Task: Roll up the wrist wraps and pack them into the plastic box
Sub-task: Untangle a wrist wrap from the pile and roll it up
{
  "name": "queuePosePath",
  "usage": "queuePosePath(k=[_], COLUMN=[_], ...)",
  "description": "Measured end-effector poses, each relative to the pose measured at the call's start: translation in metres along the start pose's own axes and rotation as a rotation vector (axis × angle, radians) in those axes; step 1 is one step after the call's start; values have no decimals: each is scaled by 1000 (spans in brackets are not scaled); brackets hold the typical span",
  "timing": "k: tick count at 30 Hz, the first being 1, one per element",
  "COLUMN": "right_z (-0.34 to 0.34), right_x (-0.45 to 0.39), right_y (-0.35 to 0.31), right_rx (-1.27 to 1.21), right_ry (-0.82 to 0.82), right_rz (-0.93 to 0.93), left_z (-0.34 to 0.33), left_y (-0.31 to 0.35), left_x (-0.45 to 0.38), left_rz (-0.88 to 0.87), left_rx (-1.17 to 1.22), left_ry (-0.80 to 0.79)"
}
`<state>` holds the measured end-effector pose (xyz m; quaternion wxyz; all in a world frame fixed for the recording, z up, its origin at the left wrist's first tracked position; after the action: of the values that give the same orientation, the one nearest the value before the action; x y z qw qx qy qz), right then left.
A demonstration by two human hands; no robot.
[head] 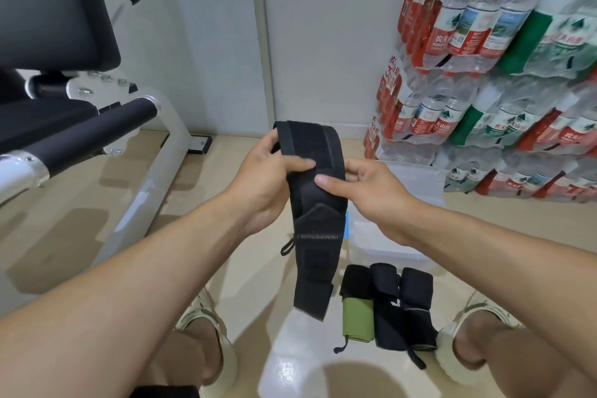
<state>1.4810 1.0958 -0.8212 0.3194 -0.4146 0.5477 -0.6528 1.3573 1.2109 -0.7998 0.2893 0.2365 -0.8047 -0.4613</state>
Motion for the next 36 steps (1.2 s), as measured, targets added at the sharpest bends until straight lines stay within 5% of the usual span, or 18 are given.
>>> queuePosePath(k=[5, 12, 20, 27, 31, 36], right_z=[3, 3, 21, 28, 31, 28], right_x=[3, 8, -11, -9, -1, 3], right_y=[6, -1, -16, -20, -25, -25], right_rx=[200, 251, -426, -349, -186, -353], right_ry=[-215, -451, -122, -66, -225, -158], right_rz=[-24, -203, -202, -164, -199, -275], left_z=[7, 10, 16, 11, 12, 16], left_y=[11, 7, -1, 5, 7, -1], left_x=[2, 0, 4, 10, 9, 2], left_rz=[201, 84, 85, 129, 99, -73], left_rx=[-18, -245, -551, -812, -790, -721], left_ry=[25, 36, -171, -174, -108, -53])
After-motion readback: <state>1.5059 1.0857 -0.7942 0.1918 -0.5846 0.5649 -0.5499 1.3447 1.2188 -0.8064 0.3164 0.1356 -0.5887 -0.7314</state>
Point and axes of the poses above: each hand's wrist, its own x-axis away from the middle knuckle, its own z-axis out of the back of the hand, y = z × x, the point moved 1 cm from there along -x, towards the middle knuckle, and after that the axes turned 1 degree about z, right-handed, at the moved point
